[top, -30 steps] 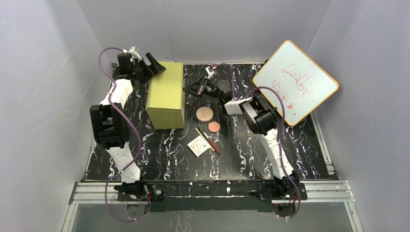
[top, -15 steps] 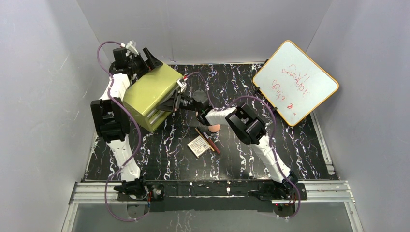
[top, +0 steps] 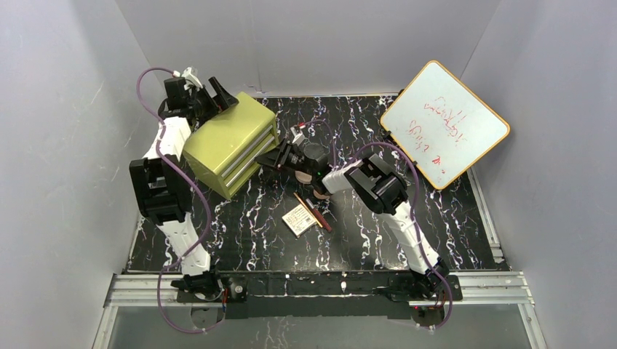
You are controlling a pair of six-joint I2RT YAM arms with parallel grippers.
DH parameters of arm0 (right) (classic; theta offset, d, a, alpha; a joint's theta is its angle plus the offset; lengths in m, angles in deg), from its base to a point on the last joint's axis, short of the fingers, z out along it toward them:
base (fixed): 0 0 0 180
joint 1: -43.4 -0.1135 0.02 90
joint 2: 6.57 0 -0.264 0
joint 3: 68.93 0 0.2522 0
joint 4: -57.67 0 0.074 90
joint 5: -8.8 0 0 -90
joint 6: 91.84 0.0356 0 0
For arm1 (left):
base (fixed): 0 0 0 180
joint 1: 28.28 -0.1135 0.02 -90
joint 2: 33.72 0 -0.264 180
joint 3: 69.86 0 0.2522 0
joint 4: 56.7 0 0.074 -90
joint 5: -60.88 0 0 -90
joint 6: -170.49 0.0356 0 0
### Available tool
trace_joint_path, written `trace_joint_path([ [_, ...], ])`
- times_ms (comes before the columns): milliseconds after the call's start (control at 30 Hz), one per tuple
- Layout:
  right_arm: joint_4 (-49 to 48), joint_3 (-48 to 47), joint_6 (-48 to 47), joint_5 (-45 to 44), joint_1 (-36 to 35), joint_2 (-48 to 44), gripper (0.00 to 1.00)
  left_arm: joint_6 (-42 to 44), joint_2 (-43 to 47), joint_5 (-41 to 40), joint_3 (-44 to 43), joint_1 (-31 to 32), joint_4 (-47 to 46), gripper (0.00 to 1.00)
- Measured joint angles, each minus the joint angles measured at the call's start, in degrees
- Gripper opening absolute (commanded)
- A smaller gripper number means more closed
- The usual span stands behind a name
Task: Organize the makeup
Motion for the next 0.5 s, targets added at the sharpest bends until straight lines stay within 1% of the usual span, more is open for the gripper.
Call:
trace_joint_path([
  [100,-1.2,-0.4,0.7,-1.4,0.6,0.0,0.39,0.2,1.9,-1.5,2.2,-0.2,-0.1,1.00],
  [233,-1.2,-2.9,1.9,-2.6,1.2,0.0,0.35,-0.1,5.1,-3.1,5.6,-0.5,-0.3,0.99],
  [333,-1.4,-6.3,2.5,-3.3,1.4,0.5,0.35,-0.3,6.1,-3.6,6.8,-0.5,-0.4,0.99],
  [500,-1.4,-9.3,4.2,-1.9,2.0,2.4,0.35,-0.5,6.8,-4.4,8.0,-0.7,-1.7,0.99],
])
